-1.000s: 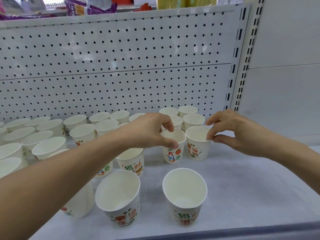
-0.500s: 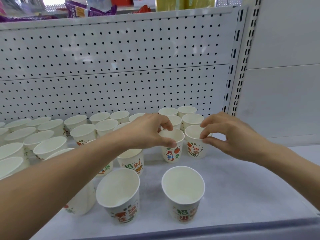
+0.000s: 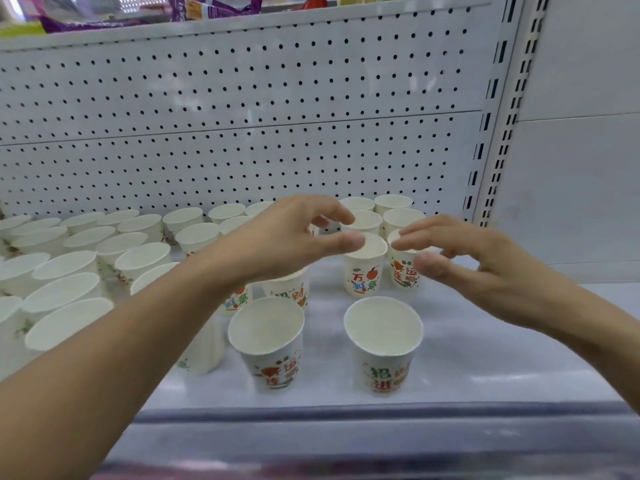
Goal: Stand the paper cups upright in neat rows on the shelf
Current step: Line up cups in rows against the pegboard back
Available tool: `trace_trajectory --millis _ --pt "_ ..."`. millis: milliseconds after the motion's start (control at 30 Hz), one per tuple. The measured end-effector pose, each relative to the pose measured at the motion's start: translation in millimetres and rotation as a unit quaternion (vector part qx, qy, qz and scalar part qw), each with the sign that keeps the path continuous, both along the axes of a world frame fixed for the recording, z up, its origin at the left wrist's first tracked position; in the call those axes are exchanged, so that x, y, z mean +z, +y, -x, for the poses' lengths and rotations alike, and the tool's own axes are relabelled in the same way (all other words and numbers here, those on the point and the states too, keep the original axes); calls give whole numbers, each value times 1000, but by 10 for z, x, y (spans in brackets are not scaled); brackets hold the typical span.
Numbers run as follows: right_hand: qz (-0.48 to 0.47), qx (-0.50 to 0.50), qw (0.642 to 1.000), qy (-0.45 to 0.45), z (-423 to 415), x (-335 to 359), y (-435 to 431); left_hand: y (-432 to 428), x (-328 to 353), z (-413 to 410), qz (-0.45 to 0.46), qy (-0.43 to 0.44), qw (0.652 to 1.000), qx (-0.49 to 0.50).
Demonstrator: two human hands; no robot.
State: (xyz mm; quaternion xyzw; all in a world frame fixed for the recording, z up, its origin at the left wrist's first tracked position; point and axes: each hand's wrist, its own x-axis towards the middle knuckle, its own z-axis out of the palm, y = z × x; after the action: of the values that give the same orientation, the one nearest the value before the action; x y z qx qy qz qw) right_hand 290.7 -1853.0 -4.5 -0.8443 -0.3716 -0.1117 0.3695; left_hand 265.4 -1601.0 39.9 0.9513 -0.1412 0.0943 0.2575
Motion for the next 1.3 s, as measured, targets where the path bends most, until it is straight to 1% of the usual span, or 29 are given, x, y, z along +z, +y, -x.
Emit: trace_trajectory --millis 67,133,200,300,400,567,700,800,900,1000,1133,1233,1300 --pt "-10 54 998 38 196 -7 69 89 -23 313 19 -17 1000 1" --pt "4 86 994 63 377 -56 120 204 -123 641 23 -37 999 14" --pt "31 87 995 45 514 -142 168 276 -264 903 6 -53 998 41" --pt "78 55 995 -8 636 -283 262 256 -460 1093 -66 -54 994 62" --pt "61 33 997 -28 680 -389 286 186 -578 1130 -81 -52 994 48" --pt "27 -59 997 -37 502 -423 40 -120 -668 922 -11 -64 998 23" --pt "-4 -117 993 16 270 -469 -118 -446 -781 574 66 -64 995 25" --pt "-31 -119 991 56 211 -534 -197 -519 -920 457 122 -43 990 51" --pt "-40 -122 989 68 173 -584 -198 -521 -1005 402 140 -40 986 79" --pt "-52 -120 988 78 115 -592 -164 -520 -1026 352 161 -34 983 85" --pt "-43 -112 989 89 23 -601 -148 -511 -1022 305 179 -19 980 88" --pt "-38 -120 989 73 -4 -599 -165 -511 -1011 311 193 -10 977 87" --pt "-49 -121 990 45 7 -577 -174 -547 -997 336 181 -34 978 97"
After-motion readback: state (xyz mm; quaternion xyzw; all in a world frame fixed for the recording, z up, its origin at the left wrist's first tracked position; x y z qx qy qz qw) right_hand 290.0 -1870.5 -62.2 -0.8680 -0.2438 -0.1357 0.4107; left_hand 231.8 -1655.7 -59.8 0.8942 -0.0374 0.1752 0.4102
